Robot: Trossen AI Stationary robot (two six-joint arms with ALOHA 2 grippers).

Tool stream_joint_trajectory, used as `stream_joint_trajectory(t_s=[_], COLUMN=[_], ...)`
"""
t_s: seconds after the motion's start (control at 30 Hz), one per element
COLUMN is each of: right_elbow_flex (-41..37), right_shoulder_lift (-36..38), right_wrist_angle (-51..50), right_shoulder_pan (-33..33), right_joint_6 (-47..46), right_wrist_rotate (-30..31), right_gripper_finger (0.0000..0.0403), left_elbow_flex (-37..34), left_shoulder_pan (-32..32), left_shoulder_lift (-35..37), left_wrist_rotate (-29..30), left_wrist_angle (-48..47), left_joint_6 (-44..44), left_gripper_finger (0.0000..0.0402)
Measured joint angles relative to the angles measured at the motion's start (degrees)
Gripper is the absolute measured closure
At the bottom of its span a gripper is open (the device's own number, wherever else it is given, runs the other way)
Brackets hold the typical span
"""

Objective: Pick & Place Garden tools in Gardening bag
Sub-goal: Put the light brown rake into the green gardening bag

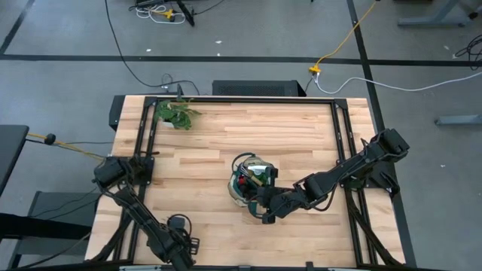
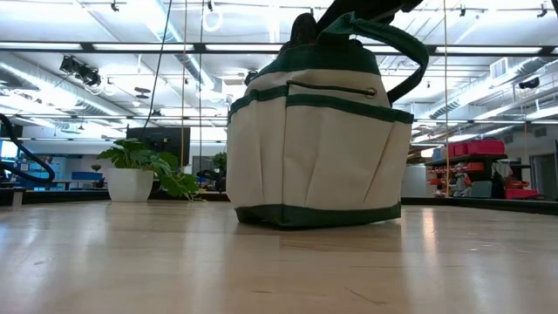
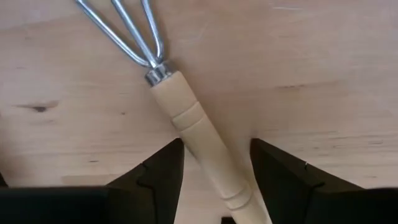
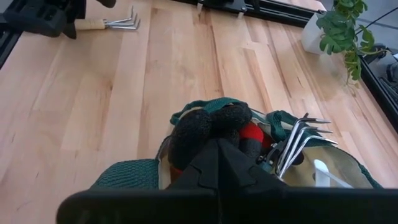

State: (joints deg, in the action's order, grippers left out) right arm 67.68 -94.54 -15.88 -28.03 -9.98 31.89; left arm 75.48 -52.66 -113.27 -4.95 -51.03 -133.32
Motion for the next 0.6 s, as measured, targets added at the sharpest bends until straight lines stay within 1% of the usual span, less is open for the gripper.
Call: stream_joint_trajectory(t_s=[0.2,0.27,0.37,0.53,0.6], right_elbow_flex=[0.0,0.0,0.0,0.0,0.0], right_shoulder_lift=[0.0,0.0,0.0,0.0,0.0], right_wrist_angle=[0.0,0.0,0.0,0.0,0.0], right_shoulder_pan=[0.0,0.0,0.0,0.0,0.0], right_joint_6=[0.0,0.0,0.0,0.0,0.0], right_wrist_rotate=[0.0,0.0,0.0,0.0,0.0], right_gripper_finger=[0.0403,0.0403,0.0403,0.0403,0.0403], left_elbow_flex=[0.1,0.1,0.1,0.2,0.2], left_shoulder_pan=[0.3,0.4,0.4,0.5,0.5], left_shoulder_lift=[-0.5,-0.6,-0.6,-0.6,-0.6], left_wrist_rotate=[0.3,0.1,0.1,0.3,0.7], left_wrist_angle=[0.4,0.5,0.9,1.5,1.4], left_joint_6=[0.4,0.6,0.9,2.0,2.1], left_gripper_finger=[0.0211,0.0219,0.0246,0.0323,0.0329])
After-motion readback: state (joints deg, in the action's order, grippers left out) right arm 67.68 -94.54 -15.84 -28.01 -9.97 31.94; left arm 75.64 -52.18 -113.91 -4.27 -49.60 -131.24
